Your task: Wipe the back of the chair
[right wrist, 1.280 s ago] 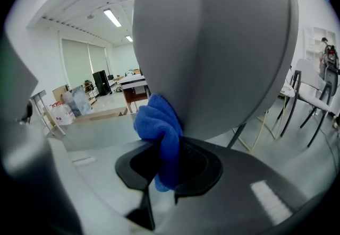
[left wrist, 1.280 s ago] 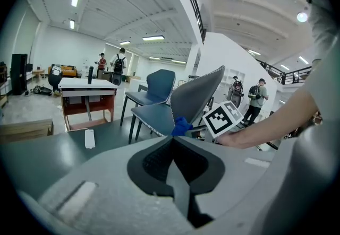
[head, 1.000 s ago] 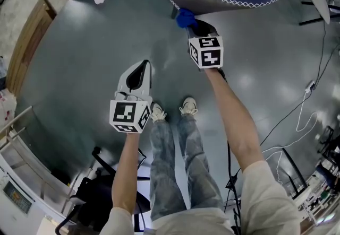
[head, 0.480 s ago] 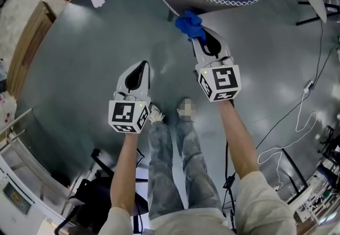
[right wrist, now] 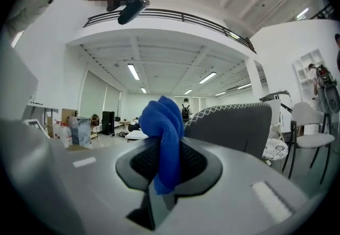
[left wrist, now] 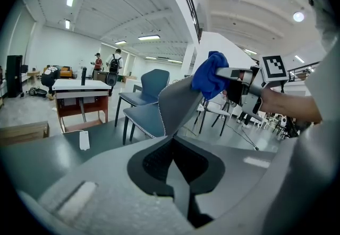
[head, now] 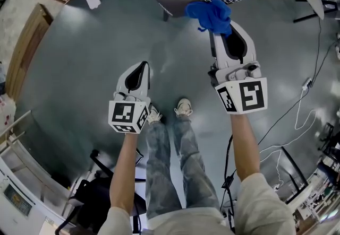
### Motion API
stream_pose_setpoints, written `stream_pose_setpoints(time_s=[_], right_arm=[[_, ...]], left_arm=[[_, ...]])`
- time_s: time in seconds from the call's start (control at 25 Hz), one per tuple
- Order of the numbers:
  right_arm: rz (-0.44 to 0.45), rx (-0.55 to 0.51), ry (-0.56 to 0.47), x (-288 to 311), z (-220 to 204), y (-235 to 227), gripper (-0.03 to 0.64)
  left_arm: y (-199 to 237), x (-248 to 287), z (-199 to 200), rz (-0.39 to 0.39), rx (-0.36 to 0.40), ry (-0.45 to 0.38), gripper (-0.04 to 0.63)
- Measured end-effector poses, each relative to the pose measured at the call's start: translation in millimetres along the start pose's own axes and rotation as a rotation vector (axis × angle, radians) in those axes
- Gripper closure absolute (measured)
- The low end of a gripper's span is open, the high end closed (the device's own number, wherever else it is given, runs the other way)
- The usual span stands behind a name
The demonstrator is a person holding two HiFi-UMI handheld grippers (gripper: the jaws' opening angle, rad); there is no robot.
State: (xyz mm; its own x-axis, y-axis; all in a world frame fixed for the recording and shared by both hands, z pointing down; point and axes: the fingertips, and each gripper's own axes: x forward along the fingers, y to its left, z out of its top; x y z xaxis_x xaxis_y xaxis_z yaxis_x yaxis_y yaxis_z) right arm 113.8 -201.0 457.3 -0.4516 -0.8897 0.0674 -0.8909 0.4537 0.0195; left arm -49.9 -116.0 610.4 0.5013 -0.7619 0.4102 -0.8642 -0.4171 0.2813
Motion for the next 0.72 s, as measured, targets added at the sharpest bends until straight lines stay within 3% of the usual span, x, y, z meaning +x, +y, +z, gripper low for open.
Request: stream_pose_setpoints(time_s=[0.28,0.56,0.72], right_arm=[[0.002,0.044,-0.028,9.6,-9.8,-7.7,0.551],[0.024,0.023,0.039,20.0,-38.6,-5.3,0.552],[0.031,0.046,0.119,28.5,-75.8,-3.5,0.551]], left_arm=[[-2.6,3.3,-2.1,-0.003,0.018,0.005,0.594],[-1.9,3.4,-1.2,0.001,0.023,0.008,0.594],[3.9,1.1,-5.9,0.008,0.009,0.013,0.594]])
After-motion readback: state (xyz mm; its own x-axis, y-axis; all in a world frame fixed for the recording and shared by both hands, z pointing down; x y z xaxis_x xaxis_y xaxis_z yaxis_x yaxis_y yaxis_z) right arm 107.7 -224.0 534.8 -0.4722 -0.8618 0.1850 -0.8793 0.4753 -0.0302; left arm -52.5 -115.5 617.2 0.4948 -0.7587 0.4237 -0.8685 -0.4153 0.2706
